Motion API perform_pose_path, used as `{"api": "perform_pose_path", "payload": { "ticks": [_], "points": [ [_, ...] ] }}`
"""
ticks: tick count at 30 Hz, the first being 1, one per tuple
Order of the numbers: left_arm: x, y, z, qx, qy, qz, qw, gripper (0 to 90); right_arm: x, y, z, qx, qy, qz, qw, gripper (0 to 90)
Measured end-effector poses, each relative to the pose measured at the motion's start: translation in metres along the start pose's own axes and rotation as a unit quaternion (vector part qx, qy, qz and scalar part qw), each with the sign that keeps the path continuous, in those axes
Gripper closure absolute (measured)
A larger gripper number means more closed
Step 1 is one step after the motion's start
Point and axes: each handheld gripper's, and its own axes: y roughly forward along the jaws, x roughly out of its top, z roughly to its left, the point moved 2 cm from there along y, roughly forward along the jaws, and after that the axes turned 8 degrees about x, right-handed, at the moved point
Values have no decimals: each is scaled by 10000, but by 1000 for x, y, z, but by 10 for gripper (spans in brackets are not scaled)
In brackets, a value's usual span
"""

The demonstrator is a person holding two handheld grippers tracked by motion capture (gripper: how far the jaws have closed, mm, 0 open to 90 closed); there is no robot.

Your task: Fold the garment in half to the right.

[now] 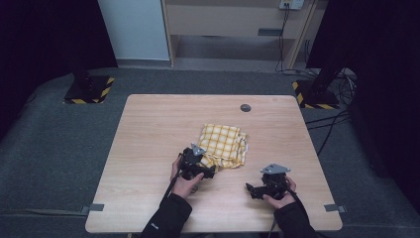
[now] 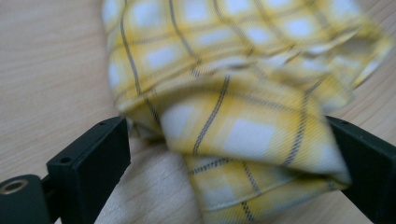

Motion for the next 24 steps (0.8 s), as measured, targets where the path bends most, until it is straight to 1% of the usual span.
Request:
{"api": "perform_pose_path", "payload": {
  "ticks": [2,6,8,10,13,17,20,24],
  "points": [
    [-2,2,1,-18,-17,6,10000,11,0,0,0,0,-1,1,10000,17],
    [-1,1,1,-46,-39,2,10000,26,0,0,0,-1,1,4,10000,17],
    [-1,-2,1,-76,-40,-63,9999,33,0,0,0,-1,0,2,10000,17],
    [1,-8,2,-149,-110,-190,9996,39,0,0,0,0,-2,2,10000,17],
    [3,-21,4,-292,-258,-443,9983,45,0,0,0,0,-2,2,10000,17],
    [5,-38,9,-350,-331,-664,9966,53,0,0,0,0,-1,4,10000,17],
    [3,-48,13,-391,-346,-711,9961,53,0,0,0,-3,-2,1,10000,17],
    [-2,-57,20,-361,-337,-704,9963,51,0,0,1,14,-13,14,10000,20]
  ]
}}
